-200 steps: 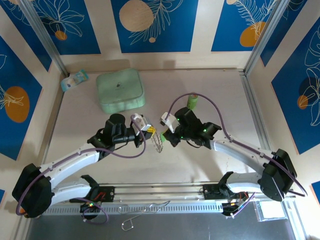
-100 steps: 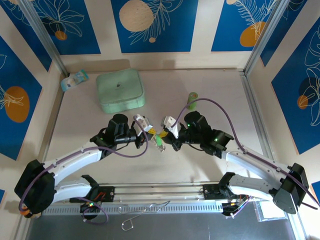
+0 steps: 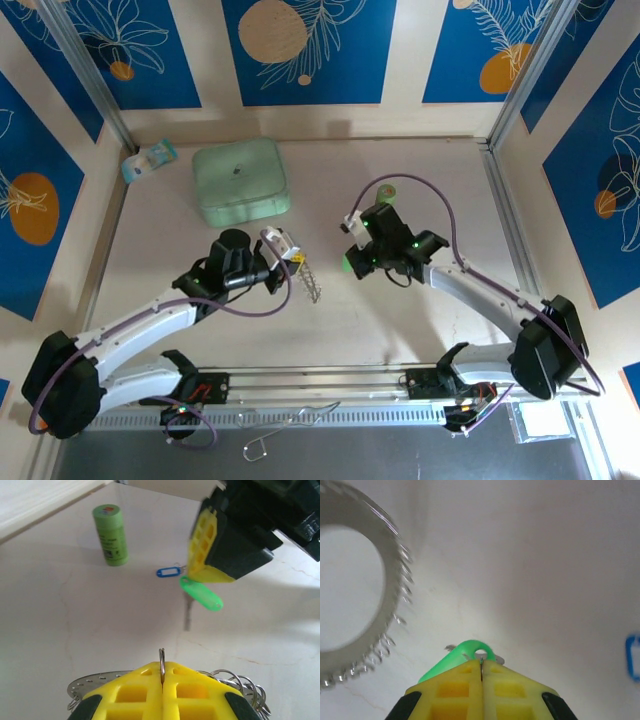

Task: Put the keys on the keyring

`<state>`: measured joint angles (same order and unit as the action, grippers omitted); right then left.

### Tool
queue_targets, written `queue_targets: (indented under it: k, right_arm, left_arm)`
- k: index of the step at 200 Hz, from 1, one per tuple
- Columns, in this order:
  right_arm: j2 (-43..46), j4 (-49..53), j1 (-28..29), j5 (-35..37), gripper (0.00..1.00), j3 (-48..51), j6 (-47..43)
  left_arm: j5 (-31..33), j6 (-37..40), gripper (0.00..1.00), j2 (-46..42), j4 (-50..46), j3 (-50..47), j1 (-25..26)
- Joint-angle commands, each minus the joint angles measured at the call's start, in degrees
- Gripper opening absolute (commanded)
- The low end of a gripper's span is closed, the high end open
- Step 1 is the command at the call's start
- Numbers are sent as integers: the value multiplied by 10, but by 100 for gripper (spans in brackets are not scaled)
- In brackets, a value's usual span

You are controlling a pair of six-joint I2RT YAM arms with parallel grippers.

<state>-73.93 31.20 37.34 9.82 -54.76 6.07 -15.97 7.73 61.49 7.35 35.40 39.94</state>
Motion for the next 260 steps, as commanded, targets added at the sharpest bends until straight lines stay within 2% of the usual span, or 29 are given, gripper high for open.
queue_targets:
  k: [1, 27, 48, 110, 149, 184, 260]
  right_arm:
    - [-31, 141, -2, -74, 0, -1, 106]
    - [-52, 158, -1, -87, 0, 28, 146]
    - [-74, 149, -8, -87, 0, 36, 154]
    - [-159, 117, -27, -93, 0, 26, 149]
    - [-175, 111, -28, -91, 5, 25, 149]
    - [-178, 118, -28, -77, 13, 20, 149]
    - [-176, 126, -27, -71, 13, 17, 149]
  left_arm:
    - [74, 16, 0, -28, 10, -7, 7]
    - [134, 12, 0, -45, 43, -29, 7]
    - [158, 15, 0, -57, 58, -40, 6]
    - [141, 13, 0, -63, 61, -49, 6]
    - [140, 16, 0, -62, 64, -52, 7]
    - [137, 15, 0, -64, 64, -52, 7]
    - [133, 16, 0, -63, 66, -51, 6]
